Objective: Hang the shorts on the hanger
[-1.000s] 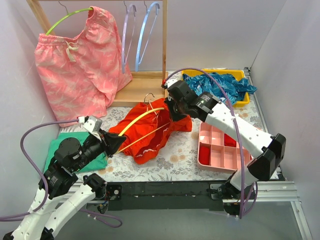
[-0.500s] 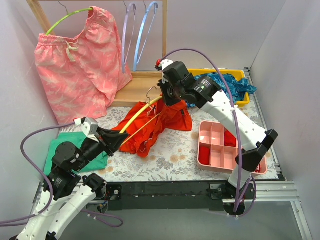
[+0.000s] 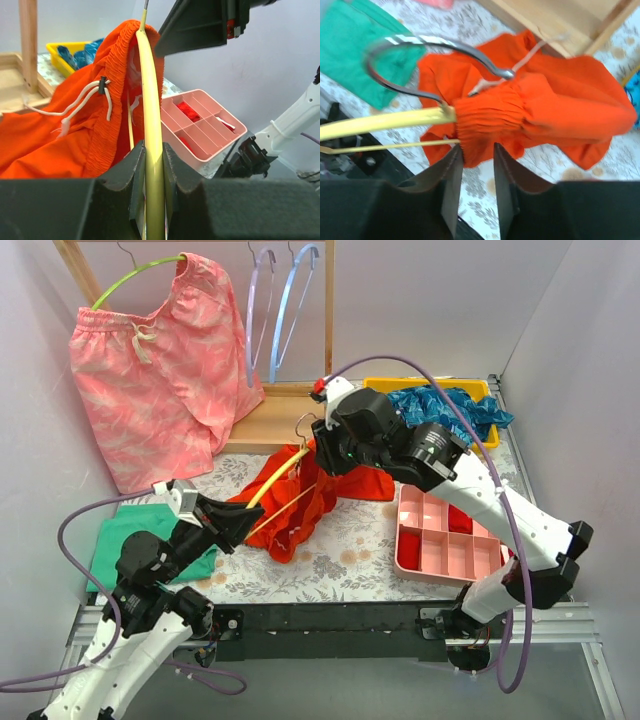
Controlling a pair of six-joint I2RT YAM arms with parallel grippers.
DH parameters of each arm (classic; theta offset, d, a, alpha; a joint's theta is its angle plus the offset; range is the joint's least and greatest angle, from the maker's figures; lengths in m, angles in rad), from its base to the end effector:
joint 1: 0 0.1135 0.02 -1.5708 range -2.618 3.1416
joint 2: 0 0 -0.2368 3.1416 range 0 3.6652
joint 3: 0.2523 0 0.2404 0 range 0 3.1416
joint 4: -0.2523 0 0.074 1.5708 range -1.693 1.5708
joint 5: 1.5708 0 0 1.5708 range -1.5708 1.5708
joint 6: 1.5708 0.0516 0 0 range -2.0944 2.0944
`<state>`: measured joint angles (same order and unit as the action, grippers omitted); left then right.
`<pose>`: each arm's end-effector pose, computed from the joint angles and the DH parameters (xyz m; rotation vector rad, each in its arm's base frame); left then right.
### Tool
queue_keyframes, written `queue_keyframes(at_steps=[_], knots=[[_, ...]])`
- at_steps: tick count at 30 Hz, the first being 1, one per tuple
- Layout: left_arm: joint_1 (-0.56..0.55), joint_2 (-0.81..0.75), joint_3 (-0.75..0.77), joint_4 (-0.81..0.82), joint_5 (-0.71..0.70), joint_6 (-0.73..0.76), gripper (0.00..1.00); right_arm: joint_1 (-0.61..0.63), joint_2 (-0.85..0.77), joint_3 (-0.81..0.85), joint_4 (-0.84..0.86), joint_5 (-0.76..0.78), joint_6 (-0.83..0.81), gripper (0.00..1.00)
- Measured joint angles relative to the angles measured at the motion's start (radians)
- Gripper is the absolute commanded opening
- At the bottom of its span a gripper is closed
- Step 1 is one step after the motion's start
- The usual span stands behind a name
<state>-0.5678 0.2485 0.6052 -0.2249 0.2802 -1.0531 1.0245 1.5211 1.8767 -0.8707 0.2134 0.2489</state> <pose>0.0852 -0.0713 0.3255 -0.1358 1.6311 -1.4934 0.1724 0.2625 0.4260 -0.6781 2.0096 0.5515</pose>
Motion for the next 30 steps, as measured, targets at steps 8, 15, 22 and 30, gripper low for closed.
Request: queue_keyframes(at_steps=[8, 15, 22, 30], knots=[[0.000, -0.048, -0.148, 0.069, 0.021, -0.099, 0.00, -0.063, -0.180, -0.404, 0.119, -0.051, 0.111, 0.77], [0.000, -0.035, -0.152, 0.139, 0.016, -0.126, 0.00, -0.178, -0.359, -0.520, 0.165, -0.086, 0.278, 0.96], [0.000, 0.018, -0.152, 0.160, 0.023, -0.121, 0.00, -0.446, -0.459, -0.581, 0.300, -0.298, 0.441, 0.82], [0.000, 0.071, -0.152, 0.195, 0.040, -0.098, 0.00, -0.553, -0.341, -0.805, 0.583, -0.628, 0.756, 0.84]])
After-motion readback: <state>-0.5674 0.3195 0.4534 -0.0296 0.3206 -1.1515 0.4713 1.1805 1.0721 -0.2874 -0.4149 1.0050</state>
